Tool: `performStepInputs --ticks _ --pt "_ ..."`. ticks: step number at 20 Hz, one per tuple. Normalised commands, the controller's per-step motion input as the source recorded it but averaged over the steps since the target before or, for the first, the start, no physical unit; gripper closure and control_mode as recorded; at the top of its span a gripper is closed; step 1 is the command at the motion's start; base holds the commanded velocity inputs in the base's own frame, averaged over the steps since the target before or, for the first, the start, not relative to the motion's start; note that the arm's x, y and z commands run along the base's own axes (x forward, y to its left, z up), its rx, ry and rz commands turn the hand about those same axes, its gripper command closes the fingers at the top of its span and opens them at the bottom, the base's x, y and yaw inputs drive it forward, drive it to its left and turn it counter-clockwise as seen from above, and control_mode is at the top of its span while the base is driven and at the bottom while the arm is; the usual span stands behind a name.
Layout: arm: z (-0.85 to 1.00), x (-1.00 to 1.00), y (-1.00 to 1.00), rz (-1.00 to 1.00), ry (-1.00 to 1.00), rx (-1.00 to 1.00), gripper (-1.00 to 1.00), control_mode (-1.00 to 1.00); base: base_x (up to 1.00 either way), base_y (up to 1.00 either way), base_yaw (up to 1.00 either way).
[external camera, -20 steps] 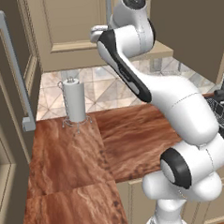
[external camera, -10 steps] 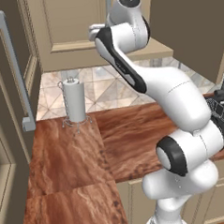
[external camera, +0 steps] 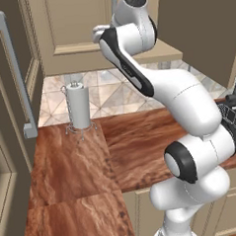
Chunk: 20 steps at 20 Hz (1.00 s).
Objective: Open the cabinet. Pick the soap dispenser and place it next to the sink. Then close the cabinet.
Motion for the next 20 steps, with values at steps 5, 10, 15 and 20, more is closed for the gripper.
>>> performStepInputs --ticks 5,10,15,20 --pt "-0.17 0.21 0.0 0.0 0.0 0.0 -1.0 -1.0 0.0 0.0 0.0" --pt "-0.05 0.03 0.0 -0.01 0.0 0.0 1.0 -1.0 0.0 0.0 0.0" --pt "0.0 0.0 0.0 0.0 0.0 0.0 1.0 -1.0 0.0 0.0 0.0" --pt "0.0 0.0 0.0 0.0 0.0 0.0 1.0 -1.0 0.0 0.0 0.0"
